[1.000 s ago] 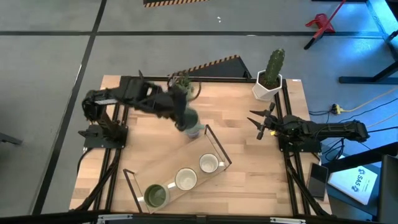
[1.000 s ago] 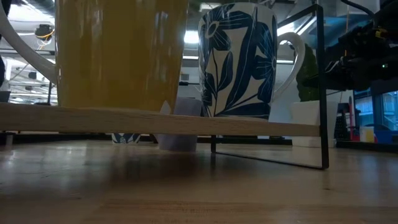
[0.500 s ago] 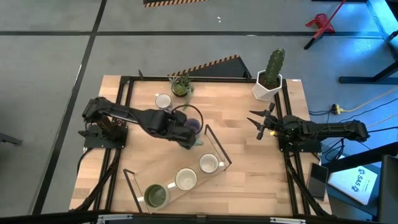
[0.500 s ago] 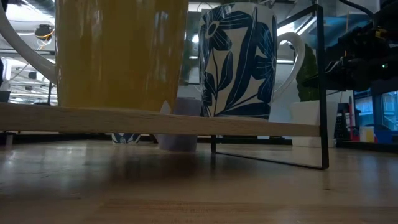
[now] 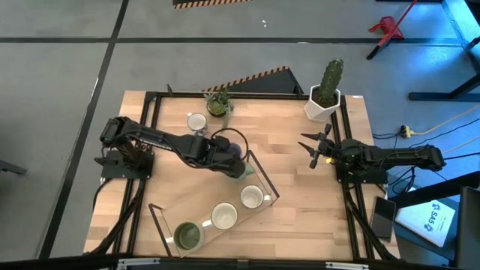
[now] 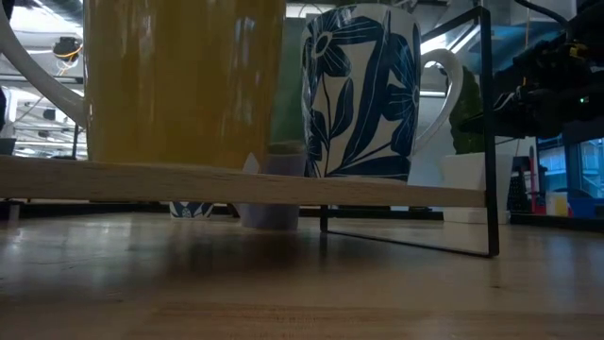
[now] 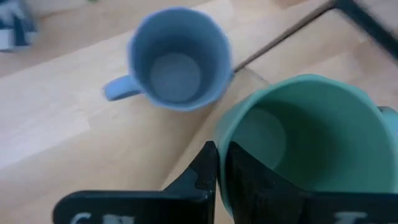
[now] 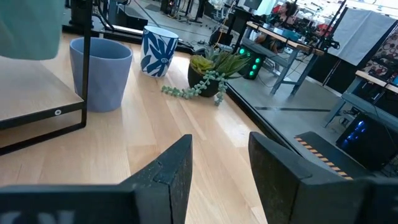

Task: Place coffee mugs
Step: Put the green mug at the top right corner of the shelf

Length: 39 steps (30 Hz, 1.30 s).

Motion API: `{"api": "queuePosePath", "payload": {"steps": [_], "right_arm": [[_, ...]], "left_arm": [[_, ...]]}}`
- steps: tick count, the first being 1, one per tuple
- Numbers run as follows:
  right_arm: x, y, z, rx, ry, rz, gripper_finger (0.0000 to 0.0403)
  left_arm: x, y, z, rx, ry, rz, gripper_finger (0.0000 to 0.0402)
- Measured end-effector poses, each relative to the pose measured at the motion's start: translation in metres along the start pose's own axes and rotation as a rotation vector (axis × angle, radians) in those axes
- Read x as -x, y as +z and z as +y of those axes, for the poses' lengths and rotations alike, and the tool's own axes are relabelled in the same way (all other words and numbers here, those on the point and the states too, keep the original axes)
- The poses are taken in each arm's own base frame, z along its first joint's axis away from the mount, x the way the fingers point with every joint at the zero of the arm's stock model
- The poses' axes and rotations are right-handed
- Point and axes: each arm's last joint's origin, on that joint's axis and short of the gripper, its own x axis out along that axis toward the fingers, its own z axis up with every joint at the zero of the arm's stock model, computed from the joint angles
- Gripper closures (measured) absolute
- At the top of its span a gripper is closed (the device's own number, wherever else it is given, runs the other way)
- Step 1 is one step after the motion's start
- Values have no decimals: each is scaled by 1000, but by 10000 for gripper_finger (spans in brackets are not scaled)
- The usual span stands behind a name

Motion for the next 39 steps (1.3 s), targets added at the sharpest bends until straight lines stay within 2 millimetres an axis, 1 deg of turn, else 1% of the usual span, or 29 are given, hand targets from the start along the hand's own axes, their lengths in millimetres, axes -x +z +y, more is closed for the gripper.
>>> {"api": "queuePosePath", "payload": {"steps": [5,12,23,32,39], "right_arm": [[0,0,0,0,0,0,260],[0,0,0,0,0,0,260],[0,0,0,0,0,0,260],[0,0,0,0,0,0,260],[0,0,0,1,0,0,260]], "left_arm": [[-1,-2,-3,8,-28,-11,390],[2,-10,-5,2,-38,-29,390],[-20,-20,-10,-20,-4,-21,390],[-20,-19,-10,-42,-9,-18,390],[-20,-19,-10,-44,-12,-9,369]]}}
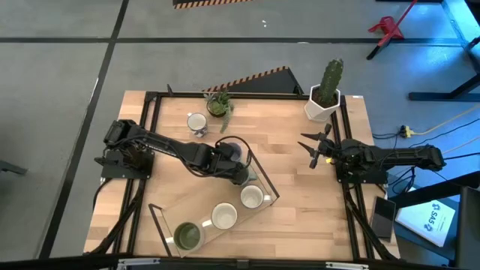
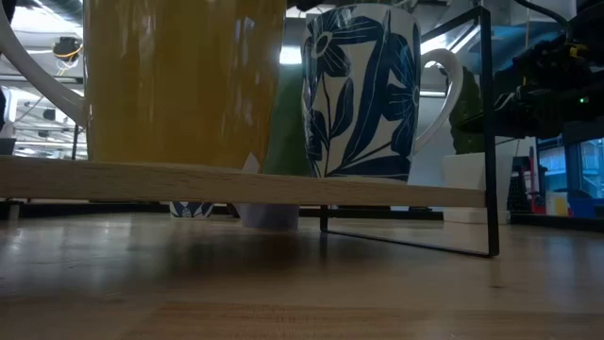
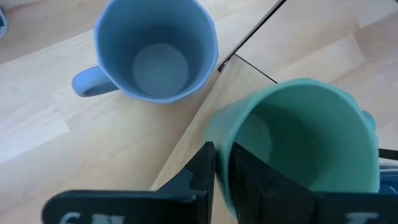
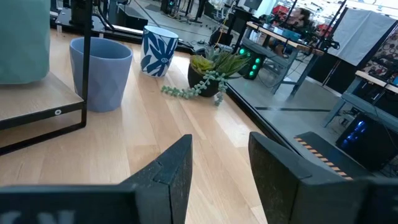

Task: Place coffee mugs
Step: Put the green mug at the top right corner of the shelf

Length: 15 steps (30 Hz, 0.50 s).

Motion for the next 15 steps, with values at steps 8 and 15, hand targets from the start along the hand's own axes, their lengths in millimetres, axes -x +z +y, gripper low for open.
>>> {"api": "queuePosePath", "payload": {"steps": [8,15], "right_arm": [[0,0,0,6,0,0,260],[0,0,0,6,0,0,260]], "left_arm": [[0,1,-1,5,-11,-21,369],[-7,1,-5,13,-26,-6,368]]}}
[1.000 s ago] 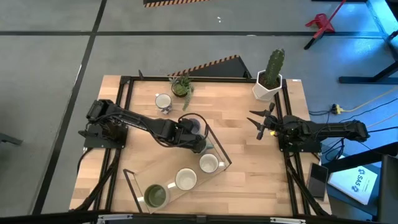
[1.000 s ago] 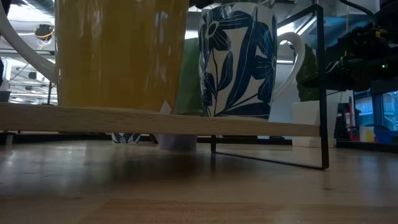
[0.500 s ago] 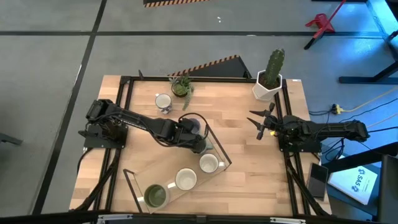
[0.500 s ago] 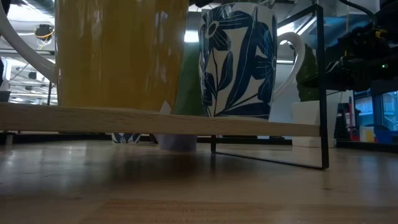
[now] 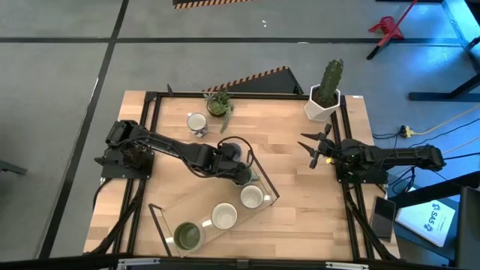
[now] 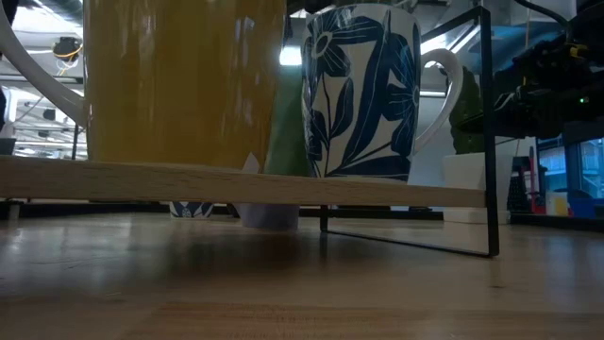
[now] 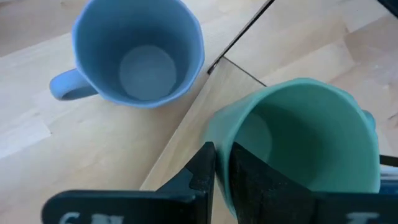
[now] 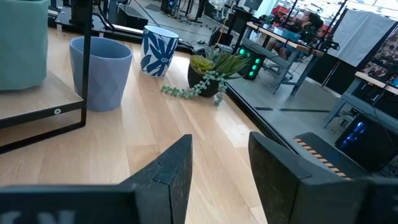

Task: Place coffee mugs
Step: Put the green mug at the top right corner of the shelf, then put the blue mug on the shelf aligned with the green mug

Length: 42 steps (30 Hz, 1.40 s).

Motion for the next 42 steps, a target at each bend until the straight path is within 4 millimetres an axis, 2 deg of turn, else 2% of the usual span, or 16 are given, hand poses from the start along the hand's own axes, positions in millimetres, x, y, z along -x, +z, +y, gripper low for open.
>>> {"api": "queuePosePath", "payload": {"steps": [4,10,21,27,32,36,42], "right_arm": [[0,0,0,0,0,0,260],[0,0,0,0,0,0,260],[0,0,0,0,0,0,260],[0,0,0,0,0,0,260],[0,0,0,-2,0,0,260],[0,0,0,-3,0,0,260],[0,0,0,-3,0,0,260]], "left_arm": [[-7,-3,-3,-23,0,16,367],[-8,0,-2,-24,11,-27,365],[-7,1,-3,-38,4,-41,316],[-6,1,-2,-77,14,-41,310],[10,10,-5,-105,35,-37,310],[30,25,-7,-145,61,-52,310],[54,52,-2,-436,93,-6,310]]}}
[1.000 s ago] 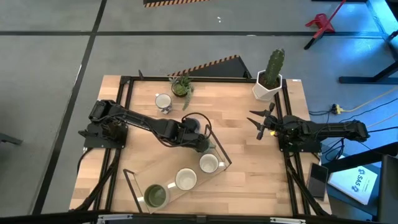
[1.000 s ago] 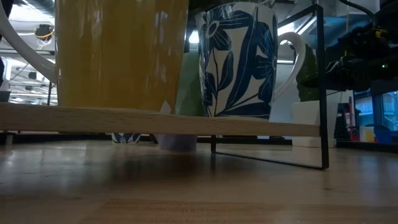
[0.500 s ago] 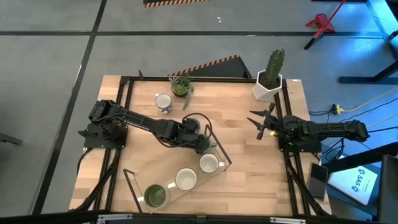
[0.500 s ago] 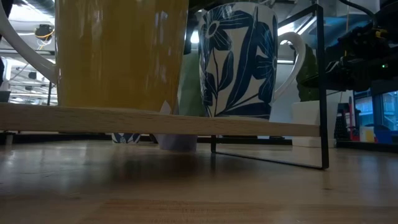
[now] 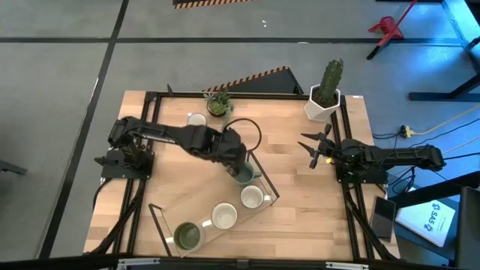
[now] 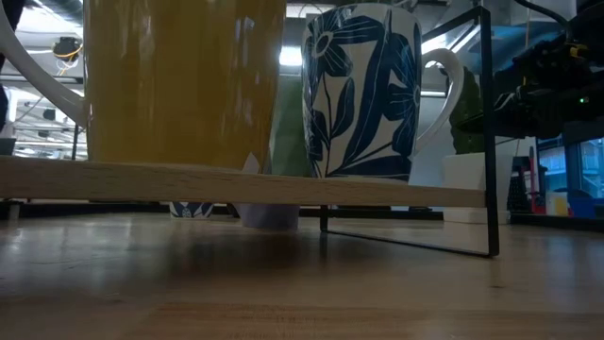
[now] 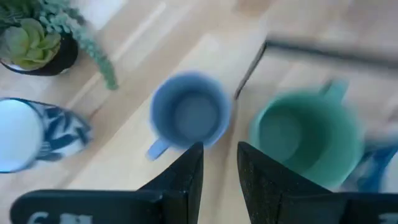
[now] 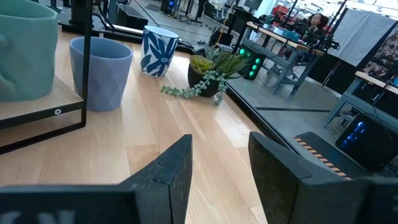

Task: Place coffee mugs
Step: Put the blue mug on the shelf aligned with the green mug

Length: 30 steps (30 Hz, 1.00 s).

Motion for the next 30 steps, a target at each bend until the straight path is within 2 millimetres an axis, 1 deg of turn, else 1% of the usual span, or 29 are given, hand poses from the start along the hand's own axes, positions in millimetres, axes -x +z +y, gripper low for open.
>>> {"api": "queuePosePath", "payload": {"steps": [2,4,6,8,11,14,16,19,25,30], "right_arm": [[0,0,0,0,0,0,260],[0,0,0,0,0,0,260],[0,0,0,0,0,0,260],[0,0,0,0,0,0,260],[0,0,0,1,1,3,260],[-1,-1,0,3,2,8,260],[-1,-2,1,8,5,18,260],[-2,-3,2,16,9,36,260],[-4,-5,3,28,15,63,260],[-4,-6,3,12,15,69,260]], "left_arm": [[-2,3,9,-103,-2,83,310],[-6,5,16,-180,-9,128,310],[-8,6,19,-249,-25,118,310],[-12,6,17,-325,-57,90,310],[-23,-3,19,-423,-114,105,310],[-37,-11,24,-429,-238,106,310],[-45,-16,26,-428,-309,76,310],[-57,-26,34,-462,-321,68,310],[-79,-40,43,-588,-337,95,310],[-94,-42,48,-618,-306,74,310]]}}
